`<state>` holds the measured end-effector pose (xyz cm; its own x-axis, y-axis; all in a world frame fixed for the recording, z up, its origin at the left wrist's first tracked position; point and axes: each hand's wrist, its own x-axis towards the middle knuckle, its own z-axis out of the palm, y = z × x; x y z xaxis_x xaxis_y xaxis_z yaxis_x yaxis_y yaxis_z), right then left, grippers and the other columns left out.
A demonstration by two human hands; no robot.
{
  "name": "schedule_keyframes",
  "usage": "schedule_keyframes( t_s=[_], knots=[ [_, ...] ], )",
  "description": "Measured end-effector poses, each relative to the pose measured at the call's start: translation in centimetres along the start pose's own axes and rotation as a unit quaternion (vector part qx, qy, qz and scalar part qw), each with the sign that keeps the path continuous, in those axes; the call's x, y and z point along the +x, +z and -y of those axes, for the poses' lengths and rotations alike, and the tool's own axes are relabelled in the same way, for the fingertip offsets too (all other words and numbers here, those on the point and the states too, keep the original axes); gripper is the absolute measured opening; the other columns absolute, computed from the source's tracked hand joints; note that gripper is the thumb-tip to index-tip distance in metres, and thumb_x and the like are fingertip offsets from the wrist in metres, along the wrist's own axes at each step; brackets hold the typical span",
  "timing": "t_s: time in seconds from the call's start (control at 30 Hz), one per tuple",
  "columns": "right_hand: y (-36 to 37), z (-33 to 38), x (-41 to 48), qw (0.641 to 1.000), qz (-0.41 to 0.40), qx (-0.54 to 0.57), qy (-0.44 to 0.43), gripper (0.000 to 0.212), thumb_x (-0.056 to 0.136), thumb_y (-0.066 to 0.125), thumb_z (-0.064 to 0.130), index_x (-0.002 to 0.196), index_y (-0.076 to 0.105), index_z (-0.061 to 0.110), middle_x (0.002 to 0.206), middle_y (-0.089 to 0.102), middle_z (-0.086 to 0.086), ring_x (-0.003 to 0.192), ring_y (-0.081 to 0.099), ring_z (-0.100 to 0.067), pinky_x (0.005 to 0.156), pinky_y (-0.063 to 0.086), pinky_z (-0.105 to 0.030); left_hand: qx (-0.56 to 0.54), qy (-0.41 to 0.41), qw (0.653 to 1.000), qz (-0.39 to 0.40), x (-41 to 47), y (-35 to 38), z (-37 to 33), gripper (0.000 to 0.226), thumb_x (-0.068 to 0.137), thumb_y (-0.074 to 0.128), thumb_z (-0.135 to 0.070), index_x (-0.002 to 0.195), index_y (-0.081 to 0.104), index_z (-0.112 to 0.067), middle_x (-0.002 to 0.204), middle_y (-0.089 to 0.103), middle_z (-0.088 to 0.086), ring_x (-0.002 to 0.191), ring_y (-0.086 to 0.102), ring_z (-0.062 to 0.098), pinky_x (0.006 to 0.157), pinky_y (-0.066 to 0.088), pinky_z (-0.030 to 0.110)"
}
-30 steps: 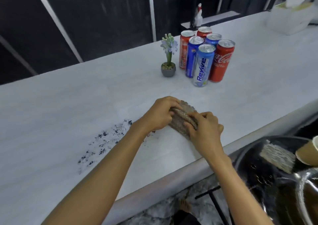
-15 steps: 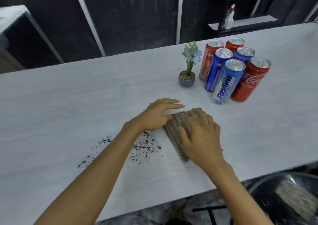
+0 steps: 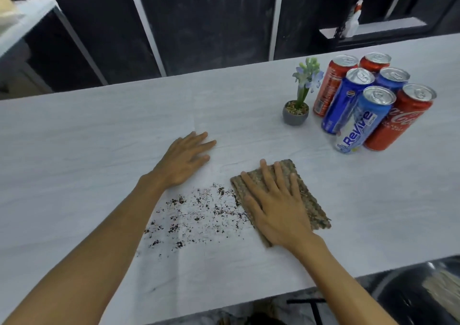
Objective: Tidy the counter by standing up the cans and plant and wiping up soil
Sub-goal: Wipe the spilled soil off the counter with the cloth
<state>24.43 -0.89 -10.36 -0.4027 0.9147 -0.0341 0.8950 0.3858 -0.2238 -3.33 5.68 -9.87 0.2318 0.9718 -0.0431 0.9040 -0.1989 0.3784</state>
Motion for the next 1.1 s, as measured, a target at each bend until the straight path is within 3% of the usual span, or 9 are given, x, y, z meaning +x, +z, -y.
schedule_keyframes(
  t_s=[0.17, 0.37, 0.5, 0.67, 0.87, 1.1],
  knots=[
    [-0.4, -1.2, 0.5, 0.996, -0.001, -0.007, 0.091, 0.058, 0.090, -0.001, 0.065, 0.146, -0.006, 0.052, 0.157, -0.026, 0.002, 0.143, -0.028, -0.023, 0.117, -0.016, -0.044, 0.016, 0.028, 0.999, -0.013, -0.4, 0.5, 0.7, 0.050, 0.099, 0.022, -0.057, 0.147, 0.021, -0.047, 0.160, 0.008, -0.016, 0.147, -0.001, 0.007, 0.119, -0.003, 0.035],
    [0.2, 1.3, -1.3, 0.999, 0.001, -0.004, 0.035, 0.058, 0.090, -0.001, 0.066, 0.146, -0.007, 0.052, 0.157, -0.023, 0.011, 0.143, -0.027, -0.015, 0.118, -0.011, -0.043, 0.013, 0.035, 0.999, -0.022, -0.3, 0.8, 1.0, 0.048, 0.100, 0.023, -0.054, 0.147, 0.022, -0.047, 0.160, 0.008, -0.015, 0.147, -0.001, 0.006, 0.119, -0.004, 0.034],
    [-0.2, 0.7, -0.9, 0.993, -0.005, -0.005, 0.122, 0.062, 0.088, -0.001, 0.066, 0.148, -0.004, 0.050, 0.158, -0.021, 0.010, 0.144, -0.024, -0.015, 0.118, -0.013, -0.043, 0.009, 0.039, 0.999, -0.028, -0.3, 0.8, 1.0, 0.047, 0.100, 0.025, -0.053, 0.147, 0.023, -0.046, 0.160, 0.009, -0.014, 0.147, -0.001, 0.008, 0.119, -0.004, 0.035],
    [0.7, 3.8, -1.4, 0.998, -0.002, -0.008, 0.067, 0.059, 0.092, 0.002, 0.065, 0.148, -0.004, 0.049, 0.158, -0.021, 0.010, 0.144, -0.025, -0.016, 0.118, -0.012, -0.045, 0.003, 0.041, 0.999, -0.030, -0.2, 0.8, 1.1, 0.048, 0.100, 0.027, -0.052, 0.147, 0.025, -0.045, 0.160, 0.010, -0.013, 0.148, 0.001, 0.009, 0.119, -0.004, 0.036],
    [0.3, 2.6, -0.6, 0.992, -0.009, -0.010, 0.122, 0.059, 0.092, 0.002, 0.064, 0.149, -0.004, 0.048, 0.159, -0.018, 0.009, 0.145, -0.022, -0.018, 0.118, -0.012, -0.045, -0.008, 0.039, 0.998, -0.043, -0.1, 1.0, 1.2, 0.046, 0.100, 0.030, -0.052, 0.146, 0.028, -0.046, 0.159, 0.013, -0.013, 0.148, 0.003, 0.009, 0.119, -0.003, 0.035],
    [0.3, 2.5, -2.3, 0.998, 0.011, -0.011, 0.066, 0.060, 0.088, -0.003, 0.066, 0.147, -0.006, 0.051, 0.158, -0.019, 0.012, 0.144, -0.024, -0.014, 0.118, -0.010, -0.044, -0.015, 0.038, 0.998, -0.042, -0.2, 1.0, 1.2, 0.047, 0.100, 0.030, -0.052, 0.146, 0.028, -0.045, 0.159, 0.013, -0.013, 0.147, 0.003, 0.008, 0.120, -0.003, 0.036]
  ],
)
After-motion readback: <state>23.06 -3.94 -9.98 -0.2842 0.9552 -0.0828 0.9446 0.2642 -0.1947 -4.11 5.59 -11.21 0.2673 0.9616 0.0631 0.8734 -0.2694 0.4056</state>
